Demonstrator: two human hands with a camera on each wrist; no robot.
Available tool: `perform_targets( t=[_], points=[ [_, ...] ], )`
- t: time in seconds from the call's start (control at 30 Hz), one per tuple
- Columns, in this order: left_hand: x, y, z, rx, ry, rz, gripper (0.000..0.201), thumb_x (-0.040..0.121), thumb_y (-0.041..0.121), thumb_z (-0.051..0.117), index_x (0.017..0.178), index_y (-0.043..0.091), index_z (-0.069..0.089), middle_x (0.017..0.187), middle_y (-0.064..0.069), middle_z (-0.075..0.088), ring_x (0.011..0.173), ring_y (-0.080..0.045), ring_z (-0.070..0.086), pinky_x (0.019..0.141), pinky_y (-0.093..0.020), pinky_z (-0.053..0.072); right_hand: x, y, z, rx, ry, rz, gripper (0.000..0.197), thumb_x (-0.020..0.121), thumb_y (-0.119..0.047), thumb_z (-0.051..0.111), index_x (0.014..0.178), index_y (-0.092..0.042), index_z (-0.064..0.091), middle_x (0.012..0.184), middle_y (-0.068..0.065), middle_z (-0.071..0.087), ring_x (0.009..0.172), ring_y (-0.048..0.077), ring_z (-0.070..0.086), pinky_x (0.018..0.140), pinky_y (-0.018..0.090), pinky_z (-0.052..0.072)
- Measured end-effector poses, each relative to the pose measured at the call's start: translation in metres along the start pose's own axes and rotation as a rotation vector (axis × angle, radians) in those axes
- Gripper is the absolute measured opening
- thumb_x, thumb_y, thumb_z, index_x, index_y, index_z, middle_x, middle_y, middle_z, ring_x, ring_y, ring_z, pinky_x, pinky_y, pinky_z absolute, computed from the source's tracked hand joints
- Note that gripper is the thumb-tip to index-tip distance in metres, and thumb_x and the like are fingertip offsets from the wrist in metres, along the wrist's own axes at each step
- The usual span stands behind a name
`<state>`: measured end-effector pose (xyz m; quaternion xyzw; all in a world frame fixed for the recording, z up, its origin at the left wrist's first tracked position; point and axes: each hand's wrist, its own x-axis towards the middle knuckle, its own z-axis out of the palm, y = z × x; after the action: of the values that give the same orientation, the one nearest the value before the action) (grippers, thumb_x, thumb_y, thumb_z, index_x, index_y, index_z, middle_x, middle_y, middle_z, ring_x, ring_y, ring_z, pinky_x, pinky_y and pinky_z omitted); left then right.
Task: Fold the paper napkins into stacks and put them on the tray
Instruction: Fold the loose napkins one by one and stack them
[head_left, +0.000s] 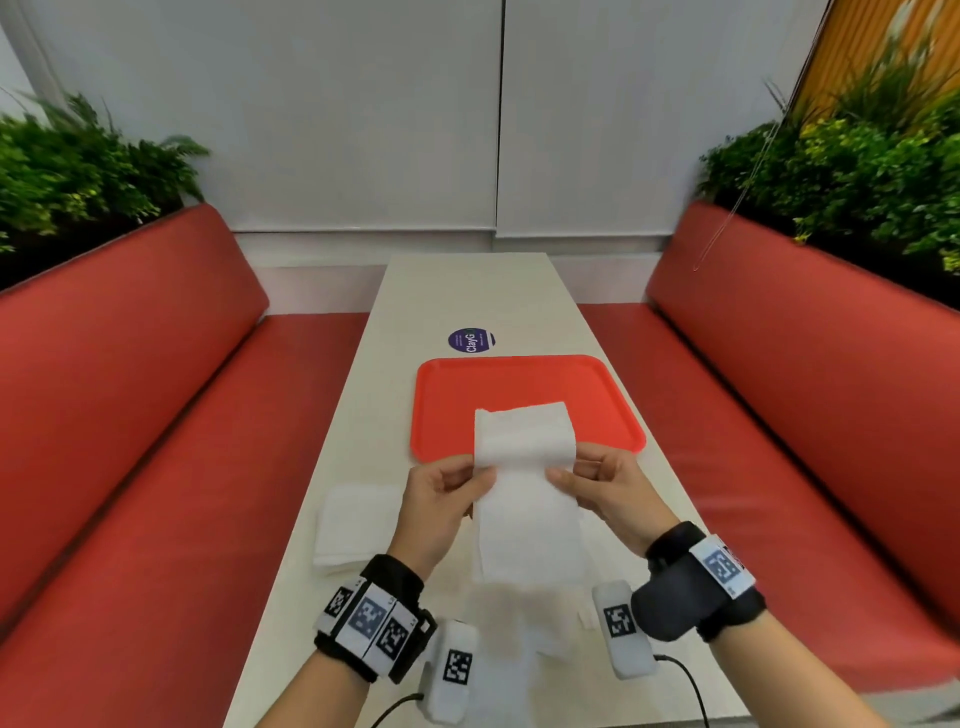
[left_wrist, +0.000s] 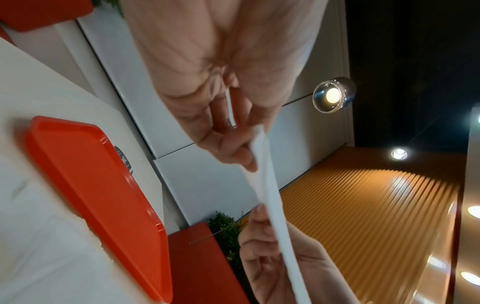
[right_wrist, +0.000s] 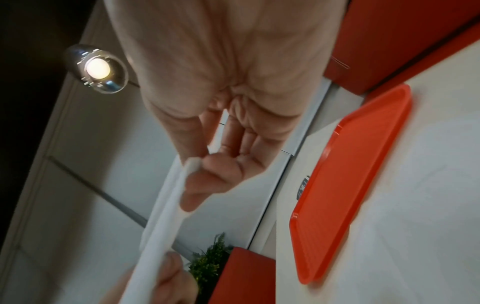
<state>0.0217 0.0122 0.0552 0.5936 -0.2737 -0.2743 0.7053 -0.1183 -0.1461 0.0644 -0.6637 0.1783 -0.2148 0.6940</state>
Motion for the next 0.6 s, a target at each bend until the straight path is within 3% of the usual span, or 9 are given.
perform_targets(
  t=[0.07,0.1,0.17,0.27,0.43,0.5,0.6],
  points=[
    [-0.001,0.003,-0.004,-0.031,-0.009,0.008,0.023,0.088,-0.008,0.061,0.098,0.008,0.074,0.096,-0.008,0.077,0.089,-0.021,0.070,0.080,-0.039,0.055,0.002,0.002,0.001,0.045,0.019,-0.025,0.024,0.084,0.001,0.067,0.108,0.003,0.069,0.095,0.015,0.074,0.069,0.017,0.065,0.063,0.023,0.050],
    [-0.002,0.004,-0.006,-0.036,-0.016,0.022,0.024,0.087,-0.009,0.059,0.098,0.007,0.074,0.097,-0.008,0.076,0.090,-0.020,0.071,0.081,-0.039,0.056,0.002,0.002,0.002,0.058,0.035,-0.032,0.018,0.083,0.007,0.066,0.101,0.008,0.069,0.081,0.014,0.071,0.055,0.010,0.054,0.053,0.017,0.041],
    [-0.003,0.006,-0.009,-0.039,-0.025,0.056,0.024,0.088,-0.012,0.056,0.091,0.004,0.073,0.089,-0.006,0.074,0.084,-0.017,0.069,0.074,-0.032,0.058,0.003,0.003,0.003,0.082,0.047,-0.042,0.009,0.082,0.017,0.059,0.083,0.011,0.065,0.064,0.008,0.058,0.048,0.006,0.041,0.047,0.014,0.033],
    [-0.005,0.009,-0.012,-0.011,-0.037,0.119,0.030,0.088,-0.014,0.048,0.075,0.003,0.070,0.078,-0.004,0.065,0.073,-0.013,0.059,0.066,-0.022,0.048,0.003,0.000,0.005,0.103,0.034,-0.048,0.034,0.087,0.023,0.044,0.067,0.000,0.059,0.060,0.000,0.055,0.048,0.006,0.042,0.048,0.012,0.035],
    [-0.007,0.014,-0.013,0.066,-0.077,0.179,0.027,0.075,0.003,0.044,0.070,-0.003,0.070,0.080,-0.010,0.063,0.081,-0.018,0.056,0.073,-0.026,0.045,0.006,-0.005,0.010,0.073,0.029,-0.017,0.034,0.089,0.020,0.038,0.069,-0.004,0.050,0.057,-0.005,0.050,0.048,0.005,0.039,0.045,0.010,0.033],
    [-0.007,0.016,-0.015,0.107,-0.065,0.204,0.025,0.075,0.006,0.047,0.067,-0.003,0.069,0.077,-0.011,0.063,0.079,-0.018,0.057,0.071,-0.023,0.044,0.008,-0.005,0.012,0.044,0.032,-0.016,0.032,0.085,0.017,0.034,0.068,-0.008,0.047,0.067,0.000,0.062,0.059,0.012,0.051,0.054,0.014,0.042],
    [-0.006,0.012,-0.016,0.252,-0.017,0.257,0.022,0.079,0.001,0.062,0.057,0.002,0.066,0.067,-0.007,0.063,0.070,-0.015,0.058,0.068,-0.021,0.046,0.012,-0.008,0.014,-0.073,0.022,-0.068,0.013,0.072,-0.002,0.042,0.077,-0.013,0.049,0.099,0.013,0.072,0.086,0.023,0.066,0.074,0.024,0.047]
  ],
)
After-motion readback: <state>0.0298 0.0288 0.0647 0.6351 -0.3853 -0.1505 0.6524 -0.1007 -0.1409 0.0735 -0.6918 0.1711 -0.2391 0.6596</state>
